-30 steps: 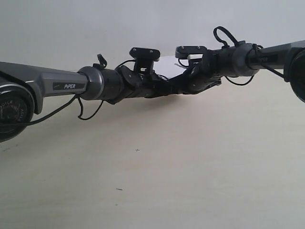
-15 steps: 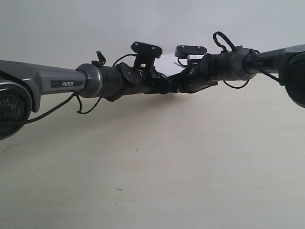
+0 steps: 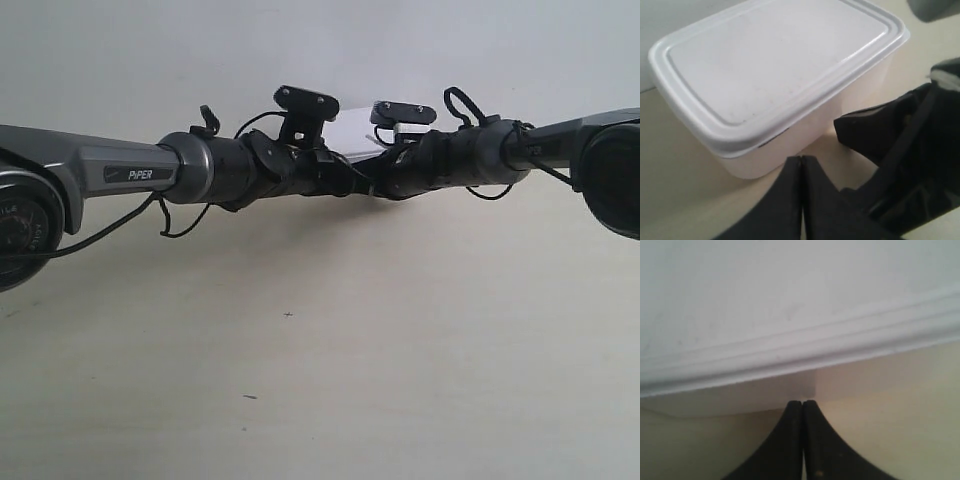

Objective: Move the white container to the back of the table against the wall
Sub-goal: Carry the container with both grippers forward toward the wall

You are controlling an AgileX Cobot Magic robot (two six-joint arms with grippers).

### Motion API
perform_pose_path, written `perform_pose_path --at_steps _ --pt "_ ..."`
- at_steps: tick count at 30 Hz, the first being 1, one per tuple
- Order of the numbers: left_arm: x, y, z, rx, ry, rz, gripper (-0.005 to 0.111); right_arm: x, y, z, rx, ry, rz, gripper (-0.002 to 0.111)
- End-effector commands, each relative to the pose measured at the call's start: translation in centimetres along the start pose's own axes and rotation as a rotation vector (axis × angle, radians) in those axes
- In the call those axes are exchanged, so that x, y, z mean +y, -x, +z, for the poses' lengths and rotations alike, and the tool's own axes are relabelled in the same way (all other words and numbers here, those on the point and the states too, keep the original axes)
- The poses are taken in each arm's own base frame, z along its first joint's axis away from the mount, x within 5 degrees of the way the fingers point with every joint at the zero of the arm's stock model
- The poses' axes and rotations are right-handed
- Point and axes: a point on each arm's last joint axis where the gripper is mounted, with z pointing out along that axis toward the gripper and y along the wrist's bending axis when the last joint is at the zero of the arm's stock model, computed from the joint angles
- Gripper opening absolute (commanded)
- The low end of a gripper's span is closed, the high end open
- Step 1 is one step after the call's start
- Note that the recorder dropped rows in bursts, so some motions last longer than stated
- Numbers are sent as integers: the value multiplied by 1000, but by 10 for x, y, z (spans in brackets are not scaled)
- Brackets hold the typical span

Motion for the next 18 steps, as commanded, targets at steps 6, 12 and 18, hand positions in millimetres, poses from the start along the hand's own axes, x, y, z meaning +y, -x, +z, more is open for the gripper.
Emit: perform_pose_path --at_steps 6,12,18 --pt "3 5 -2 -12 4 10 0 21 11 -2 -133 42 2 0" --pt "2 4 -2 -7 -1 5 0 26 13 -2 -102 50 -2 0" --pt "-4 1 -4 58 -75 4 0 31 19 -11 -15 53 -24 0"
